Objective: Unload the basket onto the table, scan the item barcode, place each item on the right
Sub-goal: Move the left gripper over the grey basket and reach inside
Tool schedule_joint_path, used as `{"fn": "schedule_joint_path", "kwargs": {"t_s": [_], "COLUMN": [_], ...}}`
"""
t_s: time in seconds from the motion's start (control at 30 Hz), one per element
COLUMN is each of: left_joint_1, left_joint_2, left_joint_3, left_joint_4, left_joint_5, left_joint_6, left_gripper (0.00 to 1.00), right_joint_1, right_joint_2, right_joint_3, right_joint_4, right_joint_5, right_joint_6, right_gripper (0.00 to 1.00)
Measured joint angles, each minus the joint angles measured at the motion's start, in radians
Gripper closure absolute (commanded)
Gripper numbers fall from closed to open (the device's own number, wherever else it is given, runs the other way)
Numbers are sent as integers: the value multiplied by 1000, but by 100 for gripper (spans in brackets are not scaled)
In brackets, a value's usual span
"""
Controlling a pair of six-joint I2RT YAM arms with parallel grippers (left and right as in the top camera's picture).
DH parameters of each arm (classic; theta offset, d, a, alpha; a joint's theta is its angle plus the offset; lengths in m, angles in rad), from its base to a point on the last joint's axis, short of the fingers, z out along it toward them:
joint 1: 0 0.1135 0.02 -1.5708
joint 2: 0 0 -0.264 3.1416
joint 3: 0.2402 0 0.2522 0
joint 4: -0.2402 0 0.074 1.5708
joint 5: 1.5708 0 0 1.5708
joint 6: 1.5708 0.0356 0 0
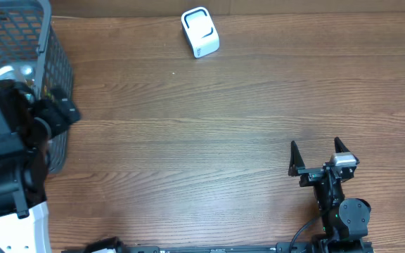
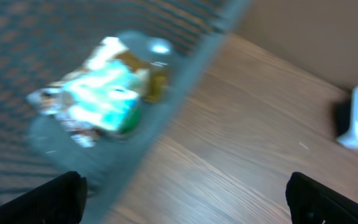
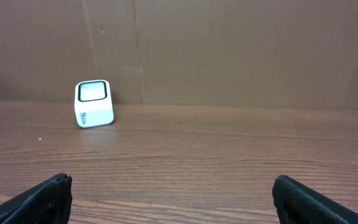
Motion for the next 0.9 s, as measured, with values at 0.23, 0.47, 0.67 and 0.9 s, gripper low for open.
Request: {"fn": "schedule_joint_path", "kwargs": {"t_s": [0.23, 0.47, 0.67, 0.9], "left_joint_1": [156, 236, 269, 323], "left_joint_2": [3, 66, 169, 287], "left_joint_3": [0, 0, 1, 1], "left_joint_4": [0, 3, 26, 55], "left_joint_5": [-60, -65, -59, -37], "left_joint_6": [-3, 23, 28, 28], "left_gripper": [0, 1, 0, 0], "right_joint_1": [0, 0, 0, 0], "right_joint_2": [0, 0, 0, 0], "right_joint_3": [0, 0, 0, 0], "right_joint_4": [0, 0, 0, 0], "right_joint_5": [0, 0, 0, 0], "right_joint_6": [0, 0, 0, 0], "right_gripper": [0, 0, 0, 0]}}
